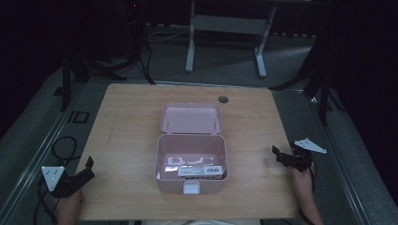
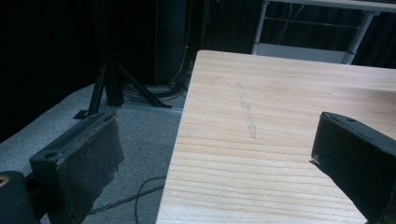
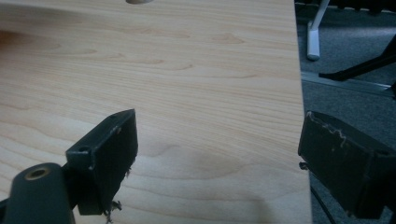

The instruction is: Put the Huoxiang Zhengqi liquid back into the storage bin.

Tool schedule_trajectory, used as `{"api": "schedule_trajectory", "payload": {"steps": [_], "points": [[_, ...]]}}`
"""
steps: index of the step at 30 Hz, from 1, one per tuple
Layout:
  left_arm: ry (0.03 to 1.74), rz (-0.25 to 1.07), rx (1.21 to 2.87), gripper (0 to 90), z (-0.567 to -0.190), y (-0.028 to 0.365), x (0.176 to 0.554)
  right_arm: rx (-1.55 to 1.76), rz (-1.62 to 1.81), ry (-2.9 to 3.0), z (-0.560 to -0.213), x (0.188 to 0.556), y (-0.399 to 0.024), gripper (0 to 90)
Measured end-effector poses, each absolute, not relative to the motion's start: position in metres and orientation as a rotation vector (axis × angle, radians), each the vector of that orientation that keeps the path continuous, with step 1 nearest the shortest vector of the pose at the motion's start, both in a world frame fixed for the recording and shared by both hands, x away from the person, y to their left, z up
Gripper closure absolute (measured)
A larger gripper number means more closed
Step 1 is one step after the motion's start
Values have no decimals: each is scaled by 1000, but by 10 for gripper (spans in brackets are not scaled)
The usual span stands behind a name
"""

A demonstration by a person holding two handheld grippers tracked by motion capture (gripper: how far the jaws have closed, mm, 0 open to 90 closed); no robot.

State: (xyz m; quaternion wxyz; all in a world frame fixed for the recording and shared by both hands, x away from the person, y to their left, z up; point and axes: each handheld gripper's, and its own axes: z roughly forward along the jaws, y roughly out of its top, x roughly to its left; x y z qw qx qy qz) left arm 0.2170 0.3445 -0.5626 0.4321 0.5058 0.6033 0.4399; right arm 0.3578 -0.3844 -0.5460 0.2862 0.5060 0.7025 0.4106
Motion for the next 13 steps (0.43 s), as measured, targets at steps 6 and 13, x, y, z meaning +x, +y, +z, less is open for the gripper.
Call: {"api": "schedule_trajectory", "payload": {"steps": [6, 13], "points": [[1501, 1095, 1259, 22, -563, 345, 217, 1331, 1058, 1916, -550, 359, -380, 116], [1502, 1093, 1258, 21, -563, 345, 217, 1320, 1066, 1933, -550, 359, -380, 117]]}}
